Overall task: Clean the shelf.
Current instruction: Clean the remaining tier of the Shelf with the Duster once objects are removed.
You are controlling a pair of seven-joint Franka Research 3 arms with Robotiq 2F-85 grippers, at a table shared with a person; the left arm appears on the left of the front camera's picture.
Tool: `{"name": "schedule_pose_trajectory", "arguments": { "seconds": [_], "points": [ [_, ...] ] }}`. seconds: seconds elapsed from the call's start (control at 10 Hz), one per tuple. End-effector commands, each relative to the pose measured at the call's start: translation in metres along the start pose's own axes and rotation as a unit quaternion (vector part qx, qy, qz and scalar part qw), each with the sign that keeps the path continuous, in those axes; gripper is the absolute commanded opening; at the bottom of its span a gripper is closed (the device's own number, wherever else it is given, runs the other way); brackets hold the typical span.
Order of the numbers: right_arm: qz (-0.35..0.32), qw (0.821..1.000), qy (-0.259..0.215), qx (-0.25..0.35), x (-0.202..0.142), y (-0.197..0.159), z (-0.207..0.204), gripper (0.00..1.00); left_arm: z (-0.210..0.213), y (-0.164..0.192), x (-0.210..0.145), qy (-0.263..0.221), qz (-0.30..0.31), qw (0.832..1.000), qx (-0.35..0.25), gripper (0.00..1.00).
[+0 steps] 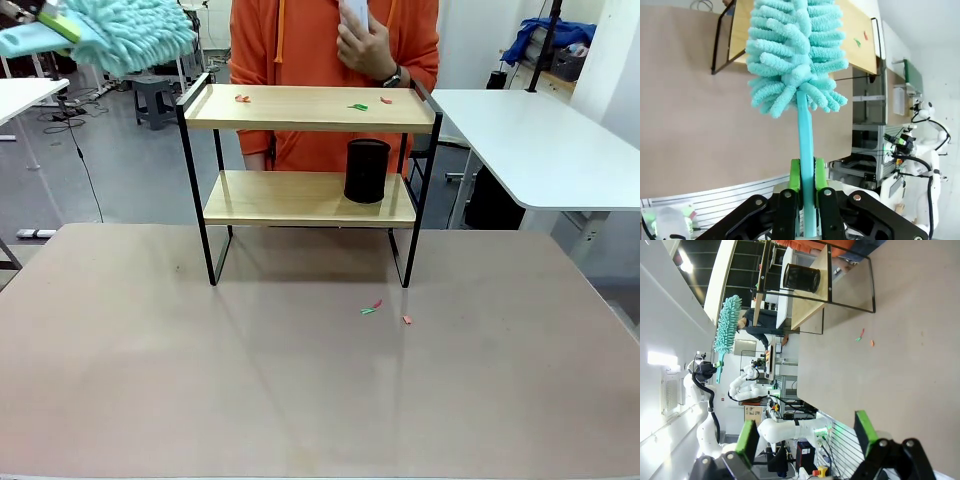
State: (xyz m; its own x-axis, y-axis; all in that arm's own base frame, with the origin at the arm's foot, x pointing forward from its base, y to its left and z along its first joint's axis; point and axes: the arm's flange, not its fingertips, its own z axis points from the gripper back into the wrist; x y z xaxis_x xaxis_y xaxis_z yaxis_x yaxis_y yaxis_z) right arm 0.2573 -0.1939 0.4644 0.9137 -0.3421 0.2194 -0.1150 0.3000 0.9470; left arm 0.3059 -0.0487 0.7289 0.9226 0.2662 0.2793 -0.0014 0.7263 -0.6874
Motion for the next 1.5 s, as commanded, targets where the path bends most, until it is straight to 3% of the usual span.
{"name": "schedule_pose_trajectory", "arguments": {
  "seconds": [0.0,0.2,0.3,0.6,0.8,1.4],
  "points": [
    [0.013,1.000,0.001,0.002,0.001,0.001,0.000,1.00,-0.012,-0.006,0.000,0.008,-0.002,1.000,0.001,0.12],
    [0.013,1.000,0.001,0.002,0.001,0.001,0.000,1.00,-0.032,-0.038,-0.008,-0.082,-0.045,0.995,0.020,0.12],
    [0.013,1.000,0.001,0.002,0.001,0.001,0.000,1.00,-0.041,-0.056,-0.006,-0.091,-0.072,0.993,0.029,0.12],
    [0.013,1.000,0.001,0.002,0.001,0.001,0.000,1.00,-0.079,-0.082,0.000,-0.075,-0.105,0.989,0.078,0.12],
    [0.013,1.000,0.001,0.002,0.001,0.001,0.000,1.00,-0.111,-0.086,0.005,-0.044,-0.106,0.986,0.120,0.12],
    [0.013,1.000,0.001,0.002,0.001,0.001,0.000,1.00,-0.184,-0.090,0.018,-0.010,-0.118,0.969,0.215,0.12]
  ]
}}
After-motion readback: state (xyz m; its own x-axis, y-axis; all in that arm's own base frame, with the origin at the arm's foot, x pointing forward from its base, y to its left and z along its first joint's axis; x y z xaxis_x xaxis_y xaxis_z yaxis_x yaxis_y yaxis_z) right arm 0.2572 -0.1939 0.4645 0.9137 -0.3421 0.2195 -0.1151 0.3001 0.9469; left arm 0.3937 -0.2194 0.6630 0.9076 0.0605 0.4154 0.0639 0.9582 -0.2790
